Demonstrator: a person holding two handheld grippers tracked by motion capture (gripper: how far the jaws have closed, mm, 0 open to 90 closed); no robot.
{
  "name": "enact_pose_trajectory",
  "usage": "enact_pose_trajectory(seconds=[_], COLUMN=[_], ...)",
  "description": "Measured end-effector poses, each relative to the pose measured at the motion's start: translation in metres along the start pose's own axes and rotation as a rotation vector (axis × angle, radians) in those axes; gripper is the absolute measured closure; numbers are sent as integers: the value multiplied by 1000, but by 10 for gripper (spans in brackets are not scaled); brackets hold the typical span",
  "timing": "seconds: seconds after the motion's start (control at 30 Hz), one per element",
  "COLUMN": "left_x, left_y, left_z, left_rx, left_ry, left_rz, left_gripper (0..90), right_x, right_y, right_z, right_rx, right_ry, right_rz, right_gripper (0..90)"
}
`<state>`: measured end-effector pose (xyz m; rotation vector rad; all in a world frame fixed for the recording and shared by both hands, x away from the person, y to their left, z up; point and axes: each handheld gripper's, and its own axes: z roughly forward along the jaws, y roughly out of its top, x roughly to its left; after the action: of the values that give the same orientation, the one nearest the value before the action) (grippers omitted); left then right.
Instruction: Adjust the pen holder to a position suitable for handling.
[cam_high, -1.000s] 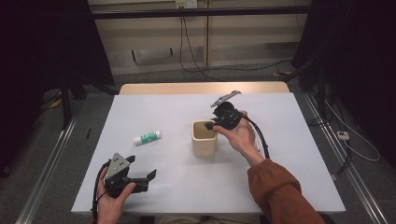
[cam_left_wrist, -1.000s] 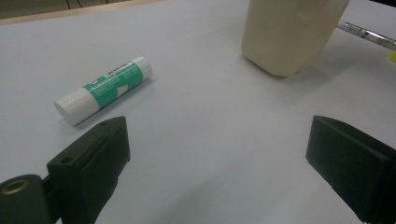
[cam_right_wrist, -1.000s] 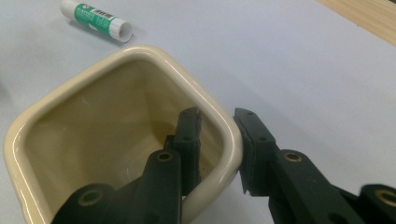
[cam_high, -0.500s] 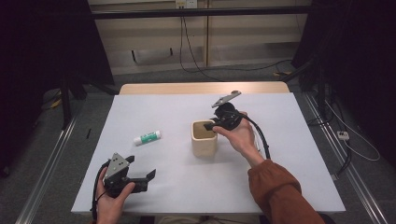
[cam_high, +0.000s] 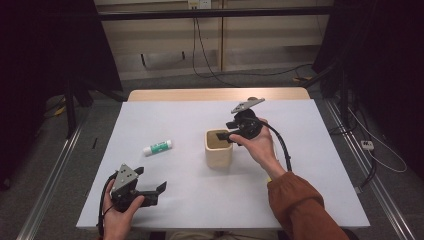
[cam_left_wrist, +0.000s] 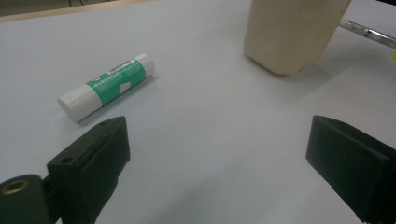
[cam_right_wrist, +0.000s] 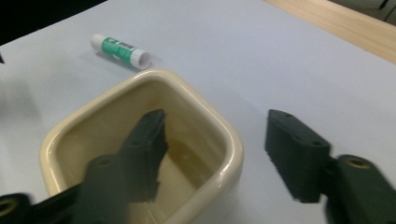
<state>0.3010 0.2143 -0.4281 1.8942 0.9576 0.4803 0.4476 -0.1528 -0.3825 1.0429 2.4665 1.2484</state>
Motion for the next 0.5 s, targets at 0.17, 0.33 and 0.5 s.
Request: enact_pose_trajectory(seconds=[0.17, 0.33, 0.5], left_x=[-1, 0, 3], left_y=[0, -1, -1], left_z=[0, 0, 2], left_rx=[1, 4, 4], left_ry=[-4, -4, -8], left_rz=[5, -5, -14], left_gripper=[62, 62, 62], right_x=[2, 2, -1], right_y=[1, -1, -4], right_z=[-1, -9, -17], right_rx=[-16, -68, -104], right_ry=[-57, -54, -74], right_rz=[-8, 25, 35], right_gripper=[136, 81, 57])
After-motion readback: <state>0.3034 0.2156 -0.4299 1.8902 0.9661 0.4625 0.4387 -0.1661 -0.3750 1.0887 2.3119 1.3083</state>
